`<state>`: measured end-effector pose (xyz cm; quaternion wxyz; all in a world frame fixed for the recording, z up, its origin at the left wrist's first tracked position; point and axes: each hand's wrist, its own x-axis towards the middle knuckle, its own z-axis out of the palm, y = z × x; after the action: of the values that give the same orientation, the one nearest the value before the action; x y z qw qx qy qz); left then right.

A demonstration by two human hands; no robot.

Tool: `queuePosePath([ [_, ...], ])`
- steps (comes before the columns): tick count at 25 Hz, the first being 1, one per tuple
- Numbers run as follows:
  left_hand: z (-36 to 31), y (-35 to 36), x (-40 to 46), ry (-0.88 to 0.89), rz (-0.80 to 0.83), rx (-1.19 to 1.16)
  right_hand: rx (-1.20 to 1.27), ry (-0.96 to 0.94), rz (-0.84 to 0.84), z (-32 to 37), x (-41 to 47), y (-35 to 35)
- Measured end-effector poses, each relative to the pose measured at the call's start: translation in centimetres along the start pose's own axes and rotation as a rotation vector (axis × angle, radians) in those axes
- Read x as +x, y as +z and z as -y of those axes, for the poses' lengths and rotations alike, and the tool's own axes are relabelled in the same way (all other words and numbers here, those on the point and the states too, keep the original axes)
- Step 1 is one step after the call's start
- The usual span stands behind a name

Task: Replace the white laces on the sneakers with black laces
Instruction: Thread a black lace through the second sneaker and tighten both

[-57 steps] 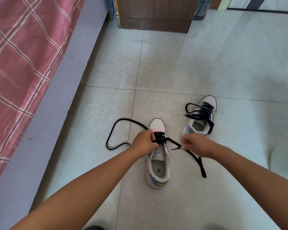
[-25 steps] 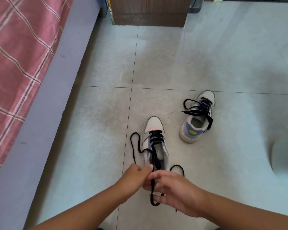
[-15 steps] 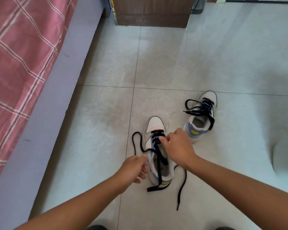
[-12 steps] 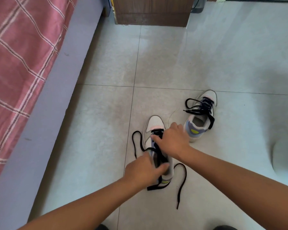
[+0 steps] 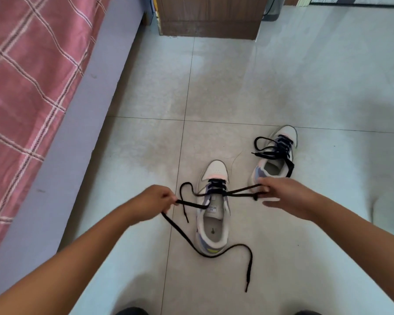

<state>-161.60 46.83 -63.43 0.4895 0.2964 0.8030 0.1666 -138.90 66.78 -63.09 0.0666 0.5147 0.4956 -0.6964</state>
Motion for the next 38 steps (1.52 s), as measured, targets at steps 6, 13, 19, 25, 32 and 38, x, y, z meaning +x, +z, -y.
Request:
queuePosePath([
  [6,1.2,-5.4,2.8,-0.042,-0.221,0.168,0.03,-0.244,-0.106,1.5,-3.9,-4.9],
  [13,-0.3,-1.7,3.9,-0.039,-0.3,0.738,0.192,-0.208,0.107,6.4,-9.4,-5.0],
  [19,-8.4,6.3,1.9,0.415,0.022,0.484,0.082,-0.37,0.242,10.0,-12.6,-3.1],
  [25,-11.1,4.9,1.8,0.429,-0.3,0.122,-0.266,-0.513,0.133,12.5,-14.3,-3.4],
  [32,-14.7,0.1,-2.0,0.449,-0.337,-0.426,-0.944,-0.57,-0.12,6.8,-5.1,1.0],
  [38,-14.9,-2.3,-2.2,0.375,-0.351,-0.726,-0.558,-0.472,0.115,2.8,0.7,4.7],
])
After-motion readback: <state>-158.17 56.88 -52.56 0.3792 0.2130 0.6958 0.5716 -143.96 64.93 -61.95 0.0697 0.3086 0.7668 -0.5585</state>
